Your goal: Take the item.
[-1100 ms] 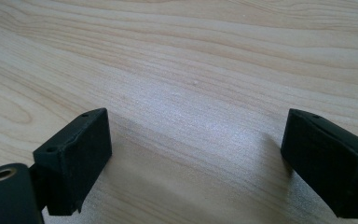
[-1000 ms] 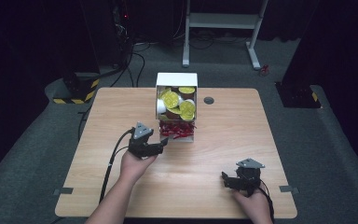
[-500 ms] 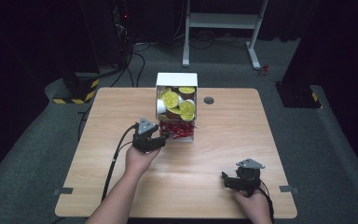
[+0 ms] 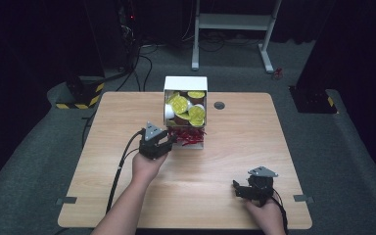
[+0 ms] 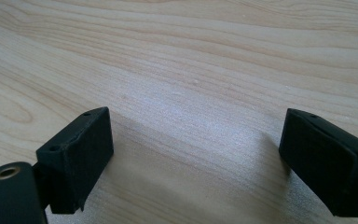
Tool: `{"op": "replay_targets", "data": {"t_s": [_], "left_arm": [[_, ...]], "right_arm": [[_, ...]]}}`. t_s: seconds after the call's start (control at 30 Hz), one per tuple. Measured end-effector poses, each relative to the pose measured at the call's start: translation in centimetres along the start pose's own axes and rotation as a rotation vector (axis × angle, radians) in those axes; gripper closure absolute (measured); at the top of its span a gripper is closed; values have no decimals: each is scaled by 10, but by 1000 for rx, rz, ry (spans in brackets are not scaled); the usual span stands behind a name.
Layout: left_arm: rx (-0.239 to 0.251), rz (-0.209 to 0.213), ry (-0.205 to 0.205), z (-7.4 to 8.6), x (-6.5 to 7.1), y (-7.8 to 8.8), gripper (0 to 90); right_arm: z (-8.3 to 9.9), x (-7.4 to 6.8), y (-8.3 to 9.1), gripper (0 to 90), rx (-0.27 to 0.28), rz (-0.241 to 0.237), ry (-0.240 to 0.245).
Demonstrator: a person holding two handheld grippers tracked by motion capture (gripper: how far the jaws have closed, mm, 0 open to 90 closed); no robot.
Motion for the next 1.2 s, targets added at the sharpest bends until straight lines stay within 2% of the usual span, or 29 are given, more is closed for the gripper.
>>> {"op": "replay_targets", "data": {"t_s": [0.07, 0.17, 0.27, 0.33, 0.43, 0.53, 0.6, 0.67, 0.73, 0.87, 0.93, 0.97, 1.0, 1.1, 1.13, 1.2], "left_arm": [[5, -1, 13, 1, -1, 2, 621], [7, -8, 0, 1, -2, 3, 647], [13, -15, 4, 2, -2, 5, 707], [18, -19, 2, 4, -3, 6, 779], [19, -25, -1, 4, -3, 7, 818], [49, -31, 0, 5, -2, 14, 892], [46, -22, -8, 5, 0, 16, 898], [42, -36, -19, 5, 2, 18, 895], [46, -46, -6, 5, 1, 18, 844], [48, -24, 11, 3, 2, 14, 642], [38, -31, 15, 2, 3, 10, 598], [38, -31, 15, 2, 3, 10, 608], [15, -38, 15, 1, 2, 5, 635], [4, -27, 42, 1, 0, 2, 663], [3, -33, 39, 1, 0, 2, 750], [-2, -38, 40, 1, 0, 1, 865]], "right_arm": [[0, 0, 0, 99, 0, 0, 0], [0, 0, 0, 99, 0, 0, 0], [0, 0, 0, 99, 0, 0, 3], [0, 0, 0, 99, 0, 0, 3], [0, 0, 0, 99, 0, 0, 3], [0, 0, 0, 99, 0, 0, 3], [0, 0, 0, 99, 0, 0, 3], [0, 0, 0, 99, 0, 0, 3], [0, 0, 0, 99, 0, 0, 3], [0, 0, 0, 99, 0, 0, 3], [0, 0, 0, 99, 0, 0, 3], [0, 0, 0, 99, 0, 0, 3], [0, 0, 0, 99, 0, 0, 3], [0, 0, 0, 99, 0, 0, 3], [0, 0, 0, 99, 0, 0, 3], [0, 0, 0, 99, 0, -1, 3]]}}
Point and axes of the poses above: each handheld gripper's, and its own axes: y roughly backward along the jaws, z roughly out of its underside, x roughly to its right, the point moved 2 cm from there along -y, roughly forward along the jaws, and after that the axes turned 11 degrees about -z, right-handed, at the moved point
